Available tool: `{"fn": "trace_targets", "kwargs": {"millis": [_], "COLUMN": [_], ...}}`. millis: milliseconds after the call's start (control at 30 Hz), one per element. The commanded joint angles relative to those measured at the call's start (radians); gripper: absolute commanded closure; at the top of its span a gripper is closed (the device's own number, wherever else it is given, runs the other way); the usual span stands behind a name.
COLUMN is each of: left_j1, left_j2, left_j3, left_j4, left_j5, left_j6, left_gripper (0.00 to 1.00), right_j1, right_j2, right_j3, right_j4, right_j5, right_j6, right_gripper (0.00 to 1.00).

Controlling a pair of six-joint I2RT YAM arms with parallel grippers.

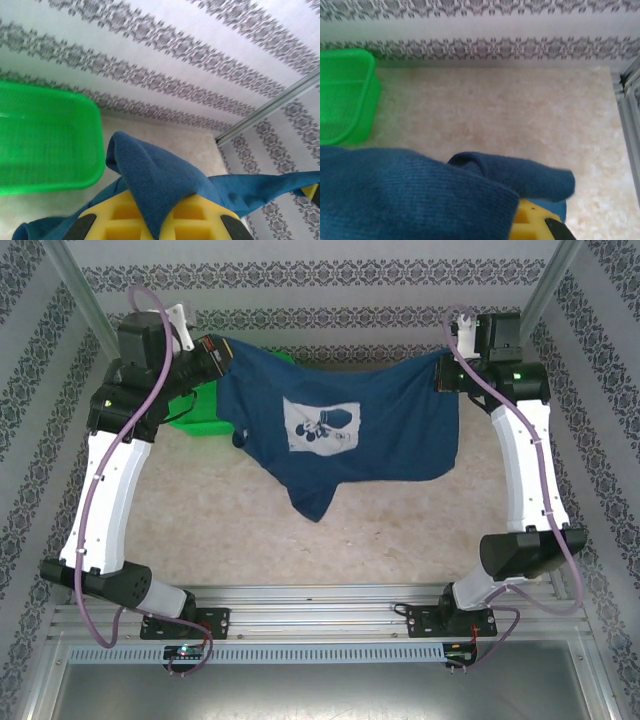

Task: Fold and stack the t-shirts

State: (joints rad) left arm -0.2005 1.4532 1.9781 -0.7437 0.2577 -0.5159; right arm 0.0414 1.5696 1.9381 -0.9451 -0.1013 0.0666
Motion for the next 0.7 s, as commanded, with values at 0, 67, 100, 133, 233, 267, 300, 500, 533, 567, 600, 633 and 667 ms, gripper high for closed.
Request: {"fn": "trace_targets", "kwargs": {"millis": [0, 67, 100, 133, 233, 267, 300, 500, 533, 567, 600, 633, 667], "left_j1": [0.013, 0.014, 0.013, 0.015, 0.013, 0.011, 0.01, 0.01, 0.012, 0.011, 0.011, 0.01, 0.011], "left_j2": [-0.102, -0.213, -0.272, -0.342, -0.506, -0.548, -0.595, -0.695, -0.688, -0.678, -0.672, -0.667, -0.665], "left_j3": [-0.081, -0.277, -0.382, -0.505, -0.811, -0.882, -0.971, -1.179, -1.199, -1.215, -1.229, -1.24, -1.249], "left_j4": [0.039, 0.089, 0.123, 0.149, 0.178, 0.173, 0.169, 0.055, 0.056, 0.06, 0.068, 0.074, 0.075], "left_j5": [0.018, 0.017, 0.019, 0.01, 0.014, 0.009, 0.007, -0.055, -0.054, -0.057, -0.059, -0.064, -0.071], "left_j6": [0.057, 0.033, 0.01, -0.026, -0.132, -0.16, -0.191, -0.215, -0.217, -0.223, -0.226, -0.229, -0.232], "left_gripper": [1.0, 1.0, 1.0, 1.0, 1.0, 1.0, 1.0, 1.0, 1.0, 1.0, 1.0, 1.0, 1.0], "right_j1": [0.017, 0.042, 0.049, 0.062, 0.11, 0.136, 0.163, 0.236, 0.235, 0.234, 0.235, 0.235, 0.235], "right_j2": [-0.129, -0.258, -0.316, -0.382, -0.51, -0.531, -0.54, -0.44, -0.412, -0.377, -0.343, -0.301, -0.263], "right_j3": [-0.186, -0.412, -0.52, -0.651, -0.951, -1.033, -1.102, -1.222, -1.201, -1.186, -1.167, -1.139, -1.11], "right_j4": [0.037, 0.114, 0.154, 0.202, 0.296, 0.314, 0.33, 0.285, 0.267, 0.264, 0.251, 0.23, 0.205], "right_j5": [0.019, 0.022, 0.003, -0.004, -0.035, -0.038, -0.049, -0.059, -0.069, -0.077, -0.074, -0.077, -0.075], "right_j6": [-0.024, 0.008, 0.03, 0.07, 0.173, 0.204, 0.222, 0.23, 0.219, 0.219, 0.219, 0.21, 0.211], "right_gripper": [0.93, 0.92, 0.91, 0.91, 0.9, 0.9, 0.89, 0.83, 0.8, 0.78, 0.74, 0.66, 0.57]}}
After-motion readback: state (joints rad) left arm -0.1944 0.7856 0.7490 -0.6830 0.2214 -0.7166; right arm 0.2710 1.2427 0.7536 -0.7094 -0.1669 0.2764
